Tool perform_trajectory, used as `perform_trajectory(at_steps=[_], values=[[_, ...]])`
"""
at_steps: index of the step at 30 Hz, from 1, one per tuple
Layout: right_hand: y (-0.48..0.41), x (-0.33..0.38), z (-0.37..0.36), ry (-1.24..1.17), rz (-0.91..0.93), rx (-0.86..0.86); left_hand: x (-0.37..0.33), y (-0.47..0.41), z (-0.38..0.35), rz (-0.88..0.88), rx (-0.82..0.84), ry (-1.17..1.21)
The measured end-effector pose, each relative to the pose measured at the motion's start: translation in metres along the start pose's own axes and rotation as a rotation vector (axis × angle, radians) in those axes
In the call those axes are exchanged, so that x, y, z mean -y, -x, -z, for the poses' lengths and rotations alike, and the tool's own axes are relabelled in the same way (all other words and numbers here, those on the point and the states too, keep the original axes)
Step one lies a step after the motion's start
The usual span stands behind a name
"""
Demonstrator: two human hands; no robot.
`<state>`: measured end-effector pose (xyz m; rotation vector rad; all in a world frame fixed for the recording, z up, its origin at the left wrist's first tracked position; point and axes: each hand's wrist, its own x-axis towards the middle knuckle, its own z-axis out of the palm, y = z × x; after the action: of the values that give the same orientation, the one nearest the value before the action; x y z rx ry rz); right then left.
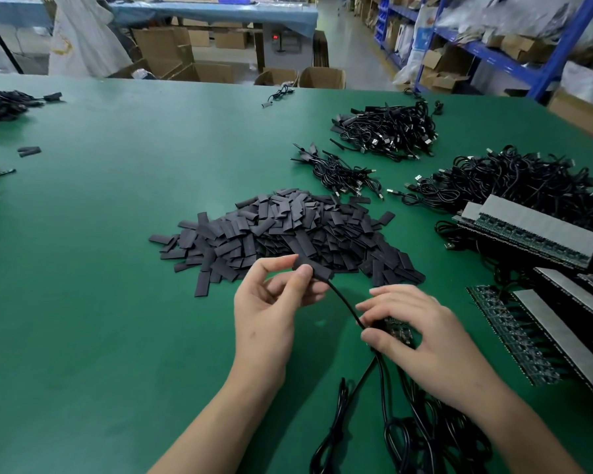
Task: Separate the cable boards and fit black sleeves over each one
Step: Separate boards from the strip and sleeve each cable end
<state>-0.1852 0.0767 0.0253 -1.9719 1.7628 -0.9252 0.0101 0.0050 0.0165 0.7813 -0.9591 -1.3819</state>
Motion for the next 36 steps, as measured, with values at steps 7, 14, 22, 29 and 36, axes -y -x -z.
perform_trajectory(at_steps=[7, 14, 22, 29, 36], values=[[0.001, 0.016, 0.007, -0.052, 0.03, -0.112, 0.002, -0.002, 0.002, 0.104, 0.063, 0.003], [-0.034, 0.03, 0.052, -0.039, -0.039, -0.237, 0.017, 0.013, -0.001, -0.243, 0.506, -1.329], [-0.171, 0.009, 0.061, 0.155, -0.081, -0.298, 0.018, 0.016, -0.006, -0.17, 0.553, -1.296], [-0.288, 0.014, 0.058, 0.319, -0.242, -0.159, 0.011, 0.014, -0.008, -0.011, 0.522, -0.933], [-0.151, 0.005, 0.036, -0.015, -0.152, 0.004, 0.013, 0.011, -0.011, 0.164, 0.433, -0.527]])
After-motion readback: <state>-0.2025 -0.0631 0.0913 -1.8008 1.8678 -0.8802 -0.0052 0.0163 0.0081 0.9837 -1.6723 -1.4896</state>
